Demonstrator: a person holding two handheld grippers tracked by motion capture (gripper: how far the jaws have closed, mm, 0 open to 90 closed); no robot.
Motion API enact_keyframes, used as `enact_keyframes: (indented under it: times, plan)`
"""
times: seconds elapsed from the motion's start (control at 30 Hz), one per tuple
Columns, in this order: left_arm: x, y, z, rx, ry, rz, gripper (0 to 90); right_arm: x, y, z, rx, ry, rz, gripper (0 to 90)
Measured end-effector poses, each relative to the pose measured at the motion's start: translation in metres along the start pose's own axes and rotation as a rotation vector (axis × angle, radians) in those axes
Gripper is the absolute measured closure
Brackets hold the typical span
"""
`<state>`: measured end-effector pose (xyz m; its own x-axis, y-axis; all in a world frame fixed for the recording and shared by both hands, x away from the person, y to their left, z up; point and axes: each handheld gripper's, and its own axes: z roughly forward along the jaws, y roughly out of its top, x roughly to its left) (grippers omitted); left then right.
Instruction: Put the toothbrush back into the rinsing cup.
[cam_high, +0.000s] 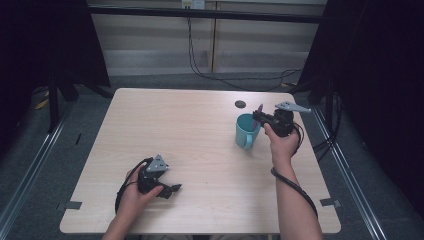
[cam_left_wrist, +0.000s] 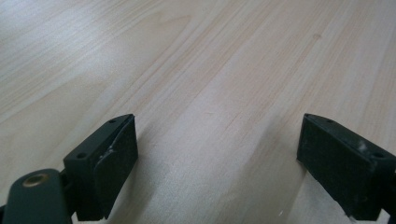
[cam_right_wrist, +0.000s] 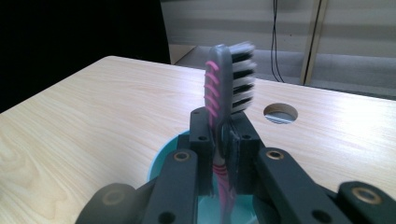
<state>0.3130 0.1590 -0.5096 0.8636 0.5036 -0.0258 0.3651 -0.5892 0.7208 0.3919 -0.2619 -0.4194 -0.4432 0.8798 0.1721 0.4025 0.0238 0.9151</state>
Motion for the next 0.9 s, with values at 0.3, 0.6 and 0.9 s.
enact_keyframes:
  times: [0.3, 0.6, 0.9]
  plan:
    - [0.0, 0.0, 0.0, 0.0, 0.0, 0.0, 12.0, -0.004, 0.0, -0.005, 0.002, -0.018, 0.009, 77.8]
    - [0.0, 0.0, 0.0, 0.0, 0.0, 0.0, 12.0, -0.011, -0.011, -0.01, 0.004, -0.013, 0.055, 59.1]
    - [0.0, 0.0, 0.0, 0.0, 0.0, 0.0, 12.0, -0.012, -0.012, -0.014, 0.05, -0.012, 0.069, 39.3]
